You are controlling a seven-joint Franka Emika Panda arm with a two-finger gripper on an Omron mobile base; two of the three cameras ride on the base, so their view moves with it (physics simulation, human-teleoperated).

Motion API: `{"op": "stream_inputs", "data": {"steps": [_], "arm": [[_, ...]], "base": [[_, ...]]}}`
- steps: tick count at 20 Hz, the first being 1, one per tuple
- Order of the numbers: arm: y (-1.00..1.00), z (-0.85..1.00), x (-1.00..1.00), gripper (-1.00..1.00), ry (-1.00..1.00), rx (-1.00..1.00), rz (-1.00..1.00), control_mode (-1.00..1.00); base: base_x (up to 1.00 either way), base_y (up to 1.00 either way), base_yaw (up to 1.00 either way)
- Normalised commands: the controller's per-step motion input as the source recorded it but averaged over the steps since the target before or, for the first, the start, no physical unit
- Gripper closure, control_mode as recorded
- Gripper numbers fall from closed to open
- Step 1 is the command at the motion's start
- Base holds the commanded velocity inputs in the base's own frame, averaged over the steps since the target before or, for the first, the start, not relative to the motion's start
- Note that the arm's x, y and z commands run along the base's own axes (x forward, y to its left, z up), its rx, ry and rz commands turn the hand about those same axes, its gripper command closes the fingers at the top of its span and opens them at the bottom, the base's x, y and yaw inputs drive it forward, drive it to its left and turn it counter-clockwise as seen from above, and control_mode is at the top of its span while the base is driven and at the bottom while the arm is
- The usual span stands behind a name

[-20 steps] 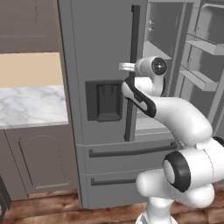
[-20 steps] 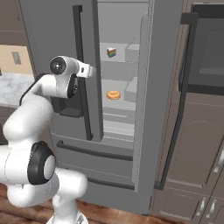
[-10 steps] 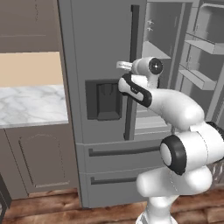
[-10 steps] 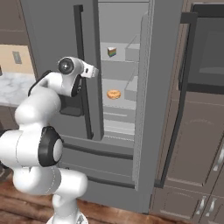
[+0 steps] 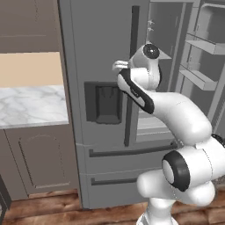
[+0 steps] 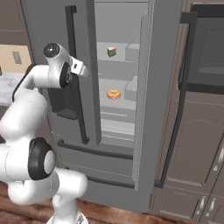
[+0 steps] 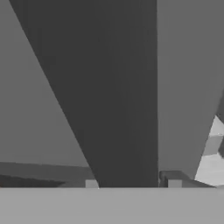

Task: Take the cake and donut from the fridge and place them on the empty tray on the dining counter.

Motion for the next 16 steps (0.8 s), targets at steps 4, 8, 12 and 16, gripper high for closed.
{"op": "stream_inputs", "data": {"steps": [4,8,12,16], "arm": [[1.00,-0.11,-1.00,1.00,0.01,0.00,0.00,-1.00],[1.00,-0.16,-1.00,1.00,0.00,0.01,0.00,-1.00],[1.00,-0.31,-1.00,1.00,0.00,0.05,0.00,-1.00],[1.00,-0.33,-1.00,1.00,0.00,0.09,0.00,-1.00]], "base": [[0.00,0.00,0.00],[0.00,0.00,0.00],[0.00,0.00,0.00],[0.00,0.00,0.00]]}}
